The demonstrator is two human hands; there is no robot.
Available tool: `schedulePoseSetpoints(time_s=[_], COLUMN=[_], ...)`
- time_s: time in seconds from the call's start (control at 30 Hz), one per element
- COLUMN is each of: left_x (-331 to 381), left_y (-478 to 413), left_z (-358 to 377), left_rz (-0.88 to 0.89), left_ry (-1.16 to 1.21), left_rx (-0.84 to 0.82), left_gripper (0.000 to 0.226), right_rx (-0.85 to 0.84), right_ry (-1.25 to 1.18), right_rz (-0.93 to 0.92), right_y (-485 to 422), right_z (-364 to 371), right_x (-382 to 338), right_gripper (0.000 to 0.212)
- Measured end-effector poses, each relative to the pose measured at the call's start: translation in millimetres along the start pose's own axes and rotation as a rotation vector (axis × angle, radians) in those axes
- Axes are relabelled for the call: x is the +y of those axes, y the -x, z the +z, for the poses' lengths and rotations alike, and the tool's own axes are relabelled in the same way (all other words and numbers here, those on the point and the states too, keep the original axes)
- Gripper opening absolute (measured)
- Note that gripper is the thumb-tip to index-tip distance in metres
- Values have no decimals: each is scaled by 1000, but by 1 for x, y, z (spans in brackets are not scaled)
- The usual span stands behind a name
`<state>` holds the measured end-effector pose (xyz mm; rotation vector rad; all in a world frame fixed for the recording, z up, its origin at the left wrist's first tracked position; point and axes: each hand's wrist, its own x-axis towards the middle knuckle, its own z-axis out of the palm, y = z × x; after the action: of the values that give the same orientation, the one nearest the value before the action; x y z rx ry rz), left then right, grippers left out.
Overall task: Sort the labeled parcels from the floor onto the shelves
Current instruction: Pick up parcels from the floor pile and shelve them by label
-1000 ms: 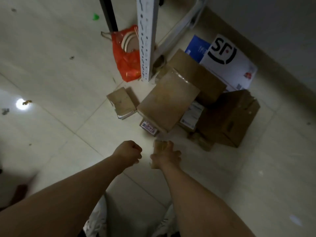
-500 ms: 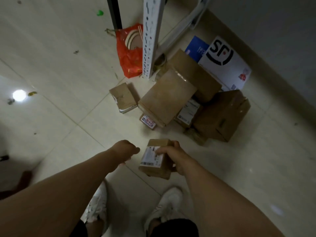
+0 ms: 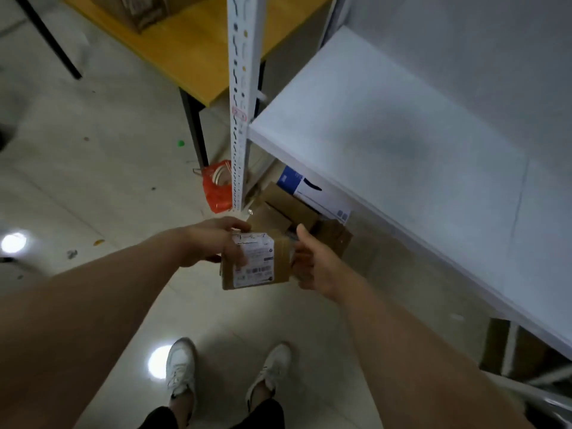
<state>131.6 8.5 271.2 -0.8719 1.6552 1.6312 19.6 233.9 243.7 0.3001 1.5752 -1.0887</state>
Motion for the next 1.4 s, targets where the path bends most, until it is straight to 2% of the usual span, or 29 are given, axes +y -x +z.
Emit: schedulePoseSetpoints(time_s=[0.07,0.17,0.27,0.4,0.43,0.53,0.6,0.67,0.7,0.77,0.8,0.87,0.9,0.97,1.03,1.1,1.17,1.3,1.33,1.4], left_x=[22,55,81,98,102,115,124,136,144,161,171,195,208,233,253,268,278,282,282,284], left_y=[27,60,90,120,128,152,160,165,169,180,187,202,208,215,214,208,196,170,164,152], left_z=[-3,0,1,-12,-15,-15,-11,-8,-9,-8,-6,8,18,43,69,92,109,147,160,191], left_rz=[84,182,235,257,248,218,263,329,356,386,389,378,365,361,380,426,465,378,350,330], left_ry=[-94,-119,-90,199,232,213,280,285,255,141,42,-201,-305,-448,-488,-381,-218,-186,-187,-158], left_rx=[23,-18,-78,-125,-131,-173,-173,-90,-42,-11,-24,-56,-68,-98,-120,-90,-61,-123,-157,-199], left_gripper=[86,86,88,121,120,92,84,86,81,68,64,54,56,73,88,100,107,140,143,128], right_rx=[-26,-130,-124,-67,-54,-65,-129,-222,-248,-217,-189,-134,-126,-168,-232,-234,-167,-68,-56,-35], right_ry=[3,-18,-81,-154,-172,-230,-213,-83,17,196,240,213,197,200,195,169,71,-200,-245,-331], right_rz=[28,131,145,7,-44,-145,-136,-95,-91,-114,-150,-236,-276,-325,-350,-396,-435,-485,-491,-484], right_y=[27,63,98,137,145,167,182,198,208,223,227,232,236,248,263,276,289,306,309,312], right_z=[4,20,29,26,25,24,23,22,21,14,8,-6,-11,-24,-41,-67,-98,-163,-175,-197], right_x=[-20,-48,-69,-98,-106,-126,-134,-136,-136,-139,-139,-141,-143,-148,-151,-149,-141,-114,-107,-91], right_gripper=[81,91,70,63,63,62,62,61,55,41,48,81,88,81,73,65,57,66,65,59])
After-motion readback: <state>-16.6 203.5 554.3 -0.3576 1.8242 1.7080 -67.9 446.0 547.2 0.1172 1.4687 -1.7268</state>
